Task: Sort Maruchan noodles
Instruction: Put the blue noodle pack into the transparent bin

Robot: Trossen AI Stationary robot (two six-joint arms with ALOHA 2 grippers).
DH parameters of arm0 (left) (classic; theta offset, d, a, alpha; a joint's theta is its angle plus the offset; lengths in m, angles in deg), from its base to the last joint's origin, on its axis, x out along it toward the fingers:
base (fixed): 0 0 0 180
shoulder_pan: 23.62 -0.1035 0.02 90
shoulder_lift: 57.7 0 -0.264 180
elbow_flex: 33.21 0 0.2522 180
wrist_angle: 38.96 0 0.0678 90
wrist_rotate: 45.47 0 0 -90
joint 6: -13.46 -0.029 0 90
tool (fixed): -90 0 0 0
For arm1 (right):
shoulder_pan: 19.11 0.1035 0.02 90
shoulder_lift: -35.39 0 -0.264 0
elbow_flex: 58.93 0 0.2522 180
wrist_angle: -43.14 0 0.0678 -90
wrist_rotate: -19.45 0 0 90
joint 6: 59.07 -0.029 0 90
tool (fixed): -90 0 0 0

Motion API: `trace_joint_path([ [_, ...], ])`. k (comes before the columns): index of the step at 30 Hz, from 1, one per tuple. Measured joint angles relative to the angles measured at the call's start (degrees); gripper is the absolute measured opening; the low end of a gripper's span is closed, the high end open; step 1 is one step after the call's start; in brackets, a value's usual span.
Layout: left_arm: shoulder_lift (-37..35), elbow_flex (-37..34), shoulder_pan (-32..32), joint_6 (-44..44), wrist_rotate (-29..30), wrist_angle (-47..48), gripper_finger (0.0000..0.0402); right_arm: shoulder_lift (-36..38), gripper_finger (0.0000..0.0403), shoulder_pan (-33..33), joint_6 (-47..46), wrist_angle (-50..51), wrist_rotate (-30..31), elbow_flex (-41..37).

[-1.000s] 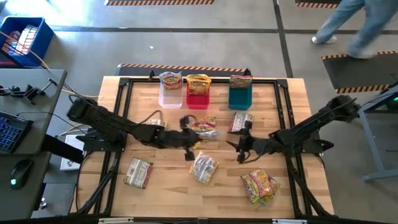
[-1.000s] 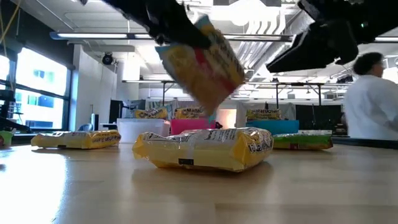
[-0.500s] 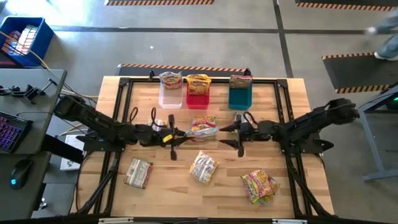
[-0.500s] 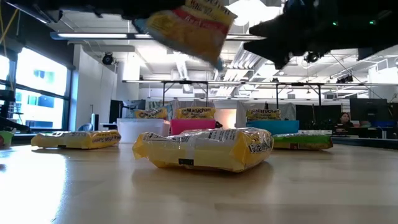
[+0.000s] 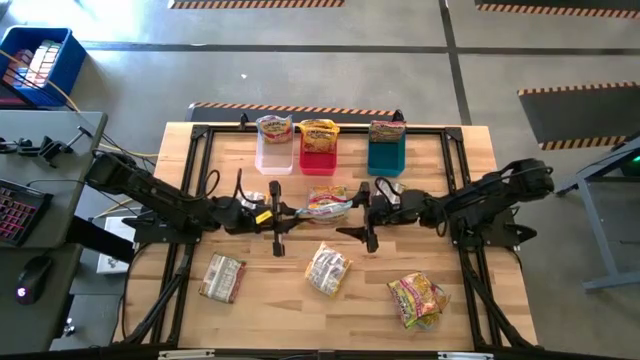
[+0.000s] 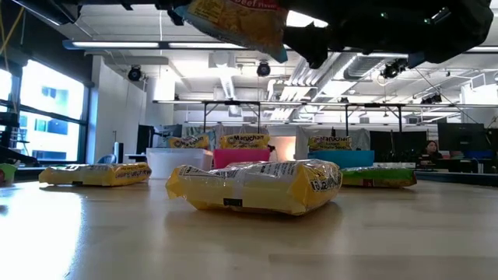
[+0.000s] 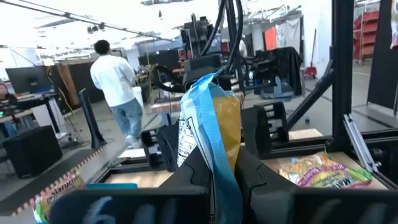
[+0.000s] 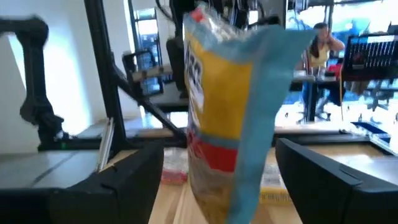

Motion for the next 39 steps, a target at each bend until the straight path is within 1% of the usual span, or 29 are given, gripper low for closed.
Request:
trace_joint_path([
  [8,0.0,0.0,-0.2,-0.2,-0.6,-1.6,0.0005,-2.8,0.0293,-0.4,1.0,-2.2,-2.7,3.2],
  [12,0.1,0.0,-0.2,-0.7,-1.0,-3.0,0.0005,-3.9,0.0274,-0.6,1.8,-2.1,-3.9,4.7],
  [16,0.0,0.0,-0.1,-1.3,-1.1,-3.8,0.0005,-4.2,0.0237,-0.6,2.1,-2.7,-4.8,5.5],
  [20,0.0,0.0,-0.1,-1.5,-1.1,-4.0,0.0008,-4.3,0.0185,-0.6,2.7,-3.6,-4.8,5.5],
  [25,0.0,0.0,0.0,-0.2,-1.1,-4.2,0.0029,-4.3,0.0123,-0.6,2.8,-3.8,-4.9,5.5],
  [28,-0.1,0.0,0.0,0.4,-0.9,-3.1,0.0050,-4.3,0.0108,-0.6,3.0,-3.4,-4.9,5.4],
  [32,-2.5,0.0,0.0,2.6,1.0,3.9,0.0079,-4.0,0.0111,-0.7,4.5,-1.1,-3.2,5.4],
  [35,-6.1,0.1,0.1,5.2,3.9,13.8,0.0100,-3.0,0.0115,-0.7,5.8,2.2,-1.7,5.3],
  [37,-8.8,0.1,0.1,7.4,5.2,21.4,0.0112,-1.3,0.0115,-0.7,6.8,6.5,-0.3,5.4],
  [39,-11.6,0.1,0.1,10.4,5.3,28.5,0.0123,0.3,0.0114,-0.7,8.1,13.6,1.8,6.5],
])
